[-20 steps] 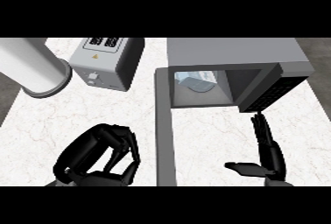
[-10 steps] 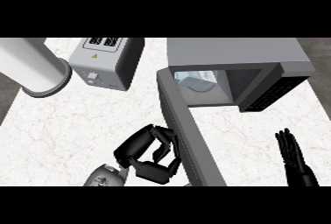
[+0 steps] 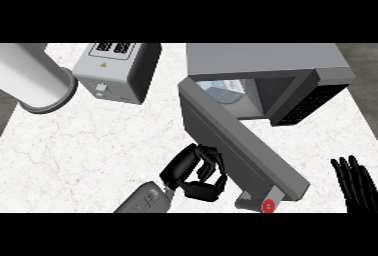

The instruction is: Pick up the milk, place it into the microwave and close the microwave

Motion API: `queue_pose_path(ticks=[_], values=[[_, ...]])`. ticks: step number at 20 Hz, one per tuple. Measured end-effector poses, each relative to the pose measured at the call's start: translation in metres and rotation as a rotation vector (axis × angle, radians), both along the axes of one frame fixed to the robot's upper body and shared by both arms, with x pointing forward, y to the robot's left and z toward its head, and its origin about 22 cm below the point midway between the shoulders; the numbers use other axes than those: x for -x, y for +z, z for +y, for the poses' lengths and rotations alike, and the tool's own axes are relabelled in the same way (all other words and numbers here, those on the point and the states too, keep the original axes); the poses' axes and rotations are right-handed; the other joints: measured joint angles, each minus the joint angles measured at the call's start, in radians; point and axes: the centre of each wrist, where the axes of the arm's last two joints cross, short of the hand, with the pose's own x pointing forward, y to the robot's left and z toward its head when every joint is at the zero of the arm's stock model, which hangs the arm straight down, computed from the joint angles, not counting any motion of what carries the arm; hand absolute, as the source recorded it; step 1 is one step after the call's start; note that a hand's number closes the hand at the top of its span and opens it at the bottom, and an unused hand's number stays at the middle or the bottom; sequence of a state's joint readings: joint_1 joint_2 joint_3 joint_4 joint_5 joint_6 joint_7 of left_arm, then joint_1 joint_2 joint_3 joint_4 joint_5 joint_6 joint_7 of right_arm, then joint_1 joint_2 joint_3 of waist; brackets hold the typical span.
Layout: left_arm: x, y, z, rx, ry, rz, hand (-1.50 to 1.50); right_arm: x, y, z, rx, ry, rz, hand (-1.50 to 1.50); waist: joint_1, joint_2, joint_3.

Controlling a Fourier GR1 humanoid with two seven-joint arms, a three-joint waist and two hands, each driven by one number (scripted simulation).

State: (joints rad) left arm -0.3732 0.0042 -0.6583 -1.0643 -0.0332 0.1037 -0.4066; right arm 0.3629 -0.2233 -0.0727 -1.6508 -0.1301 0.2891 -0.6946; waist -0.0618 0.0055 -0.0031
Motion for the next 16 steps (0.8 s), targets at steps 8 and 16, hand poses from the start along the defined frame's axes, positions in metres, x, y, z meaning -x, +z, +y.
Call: queue_pose_path(ticks=[8, 16], values=[[-0.001, -0.011, -0.023, -0.011, 0.014, 0.035, 1.5, 0.004, 0.043, 0.004, -0.007, 0.093, -0.047, -1.5, -0.044, 0.009, -0.002], [-0.001, 0.005, -0.041, 0.097, 0.074, 0.035, 1.5, 0.0, 0.071, 0.01, -0.007, 0.185, -0.061, -1.5, -0.09, 0.02, -0.003]])
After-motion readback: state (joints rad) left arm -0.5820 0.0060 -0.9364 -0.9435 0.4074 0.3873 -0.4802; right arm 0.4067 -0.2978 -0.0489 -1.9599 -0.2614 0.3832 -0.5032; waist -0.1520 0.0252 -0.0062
